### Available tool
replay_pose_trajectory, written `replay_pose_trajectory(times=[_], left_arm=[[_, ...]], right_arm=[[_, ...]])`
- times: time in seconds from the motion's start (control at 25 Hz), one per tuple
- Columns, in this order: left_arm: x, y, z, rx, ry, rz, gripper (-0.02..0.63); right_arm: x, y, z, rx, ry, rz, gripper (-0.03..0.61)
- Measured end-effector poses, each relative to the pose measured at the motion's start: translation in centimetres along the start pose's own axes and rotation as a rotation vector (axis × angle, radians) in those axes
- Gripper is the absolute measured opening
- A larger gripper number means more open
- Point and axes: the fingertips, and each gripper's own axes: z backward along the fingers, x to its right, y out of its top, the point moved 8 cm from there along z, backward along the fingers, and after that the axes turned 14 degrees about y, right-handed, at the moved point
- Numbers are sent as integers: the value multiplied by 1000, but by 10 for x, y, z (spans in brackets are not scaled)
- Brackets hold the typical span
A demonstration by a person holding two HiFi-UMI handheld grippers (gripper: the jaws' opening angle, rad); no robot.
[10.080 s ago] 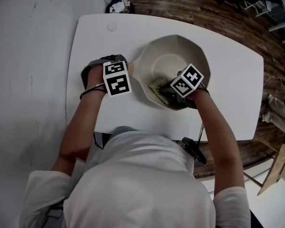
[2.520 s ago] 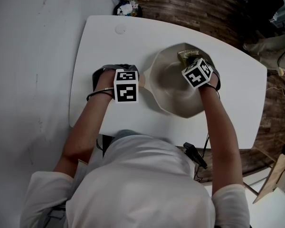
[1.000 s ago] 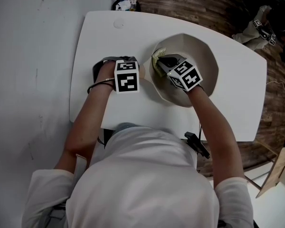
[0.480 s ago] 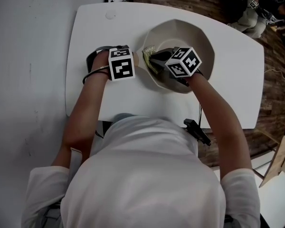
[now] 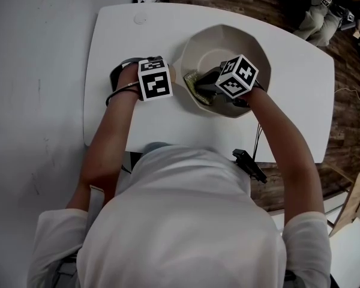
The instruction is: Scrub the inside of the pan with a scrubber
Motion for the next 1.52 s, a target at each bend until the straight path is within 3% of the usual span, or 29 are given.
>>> replay_pose_trajectory(times=[0.28,0.64,1.04,1.52], left_arm=[[0,-1,0,-2,-5,6,167],[2,-2,-1,-4,-10,15,167],[3,-3,0,-9,-11,22,166],[4,-4,-1,-8,-11,27,165]], right_arm=[[-16,-19,2,-181,119,-28,26],[-23,-43,15,-391,165,-78,26],[-23,-63,34,-604,125,-133,26],[-13,-75,62,-782,-11,-145,26]])
